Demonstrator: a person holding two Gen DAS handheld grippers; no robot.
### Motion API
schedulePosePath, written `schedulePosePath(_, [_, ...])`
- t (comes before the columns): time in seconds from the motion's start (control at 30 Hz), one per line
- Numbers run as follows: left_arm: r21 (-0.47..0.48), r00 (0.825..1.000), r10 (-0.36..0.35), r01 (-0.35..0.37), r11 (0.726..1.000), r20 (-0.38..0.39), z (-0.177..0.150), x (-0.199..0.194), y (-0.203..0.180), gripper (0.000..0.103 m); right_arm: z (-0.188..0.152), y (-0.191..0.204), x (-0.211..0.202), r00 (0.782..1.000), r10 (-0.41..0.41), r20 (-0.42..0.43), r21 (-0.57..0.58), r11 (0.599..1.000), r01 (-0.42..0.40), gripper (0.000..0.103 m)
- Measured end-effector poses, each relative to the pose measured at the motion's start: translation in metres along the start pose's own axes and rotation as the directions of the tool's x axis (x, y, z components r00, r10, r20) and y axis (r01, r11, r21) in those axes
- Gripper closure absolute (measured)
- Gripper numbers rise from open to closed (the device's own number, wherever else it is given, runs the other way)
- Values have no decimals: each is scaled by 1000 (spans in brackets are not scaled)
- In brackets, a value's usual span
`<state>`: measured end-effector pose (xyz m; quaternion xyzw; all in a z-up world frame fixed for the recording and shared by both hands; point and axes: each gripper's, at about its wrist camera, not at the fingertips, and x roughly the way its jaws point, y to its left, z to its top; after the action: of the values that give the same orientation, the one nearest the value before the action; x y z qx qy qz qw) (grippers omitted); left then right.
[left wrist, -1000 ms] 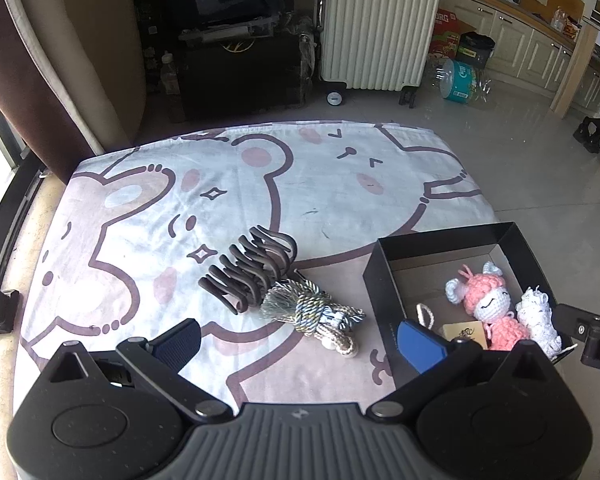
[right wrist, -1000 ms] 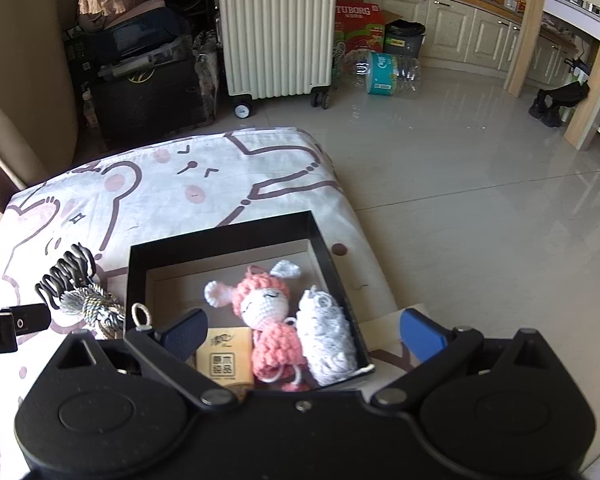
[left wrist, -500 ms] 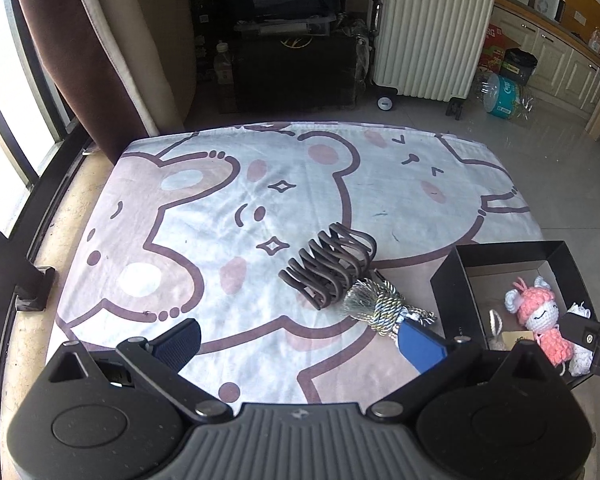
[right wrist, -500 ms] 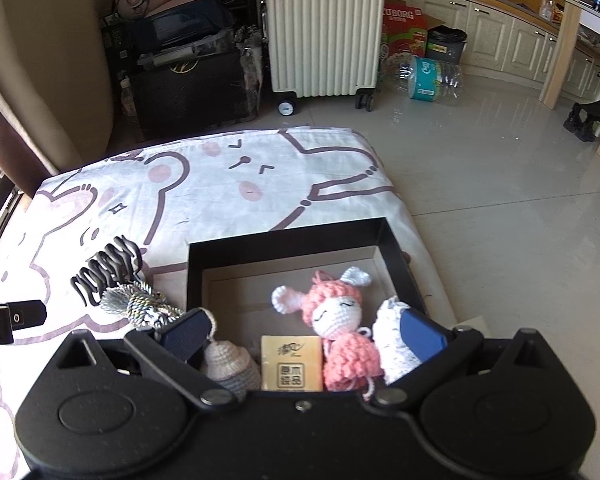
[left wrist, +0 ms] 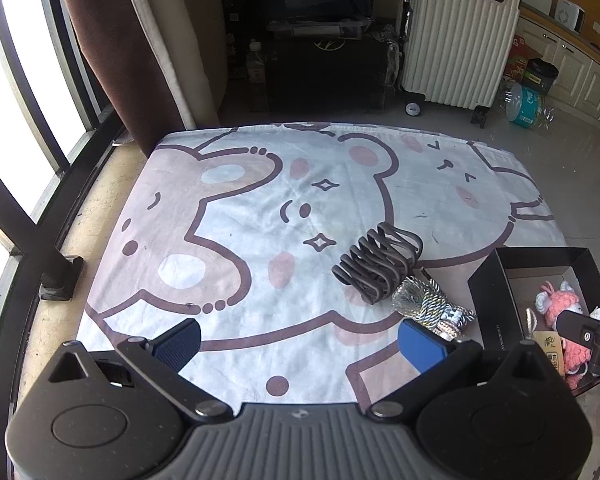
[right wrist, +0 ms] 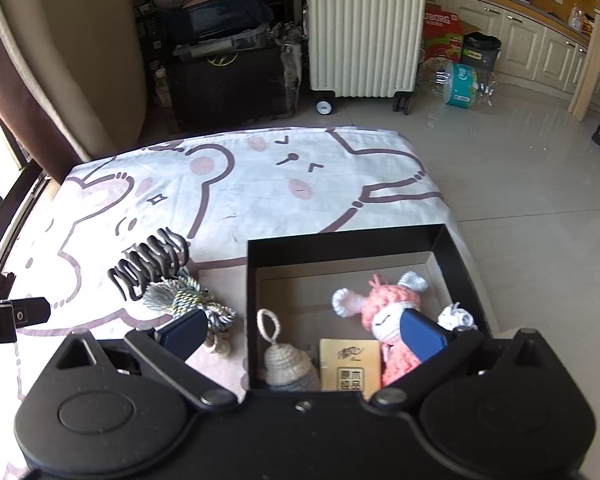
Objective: Organize objects
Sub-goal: 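Reach the left gripper to the black claw clip while the right gripper moves toward the rope toy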
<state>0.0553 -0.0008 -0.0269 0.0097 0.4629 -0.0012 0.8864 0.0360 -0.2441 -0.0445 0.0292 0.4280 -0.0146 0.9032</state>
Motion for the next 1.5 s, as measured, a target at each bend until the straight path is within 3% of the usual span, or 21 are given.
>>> schedulePosePath(0.5, [-21,998,4,-3,1000,56,0,-4,18,0,4,32,-1,996,73,45,-56,996,-70,0])
schedulePosePath(0.77, [-50,997,-38,42,998,67,5,-2,12,3,4,41,-5,994,89,69,-107,991,-81,0])
schedulePosePath(1.1, [-142,991,-133,135,981,27,13,18,14,21,1,45,-3,986,122,115,-159,982,-103,0])
schedulePosePath(1.3, [-181,982,-190,187,966,0,18,40,13,35,-5,62,5,984,131,124,-306,948,-88,0])
schedulePosePath(1.5, [-259,963,-266,249,933,-32,18,66,16,48,-7,67,19,982,163,98,-370,922,-116,0])
